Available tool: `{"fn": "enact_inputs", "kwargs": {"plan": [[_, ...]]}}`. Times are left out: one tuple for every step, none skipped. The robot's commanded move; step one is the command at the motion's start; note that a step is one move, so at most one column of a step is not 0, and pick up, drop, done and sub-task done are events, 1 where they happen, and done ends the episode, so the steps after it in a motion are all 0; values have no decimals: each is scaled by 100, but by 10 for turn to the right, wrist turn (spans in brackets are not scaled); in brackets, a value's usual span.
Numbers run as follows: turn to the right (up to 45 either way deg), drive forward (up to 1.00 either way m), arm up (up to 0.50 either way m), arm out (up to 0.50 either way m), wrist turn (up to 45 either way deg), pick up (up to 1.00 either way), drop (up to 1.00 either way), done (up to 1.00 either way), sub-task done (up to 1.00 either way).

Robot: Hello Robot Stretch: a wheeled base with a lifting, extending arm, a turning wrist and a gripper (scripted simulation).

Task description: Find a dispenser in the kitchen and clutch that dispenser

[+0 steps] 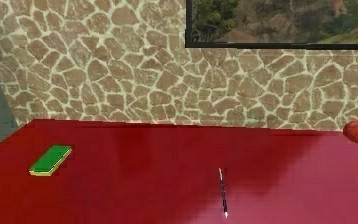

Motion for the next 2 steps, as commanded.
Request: {"fn": "enact_inputs", "kwargs": {"plan": [[-450, 0, 0, 0, 0, 0, 0, 0, 0], [-450, 0, 0, 0, 0, 0, 0, 0, 0]]}}
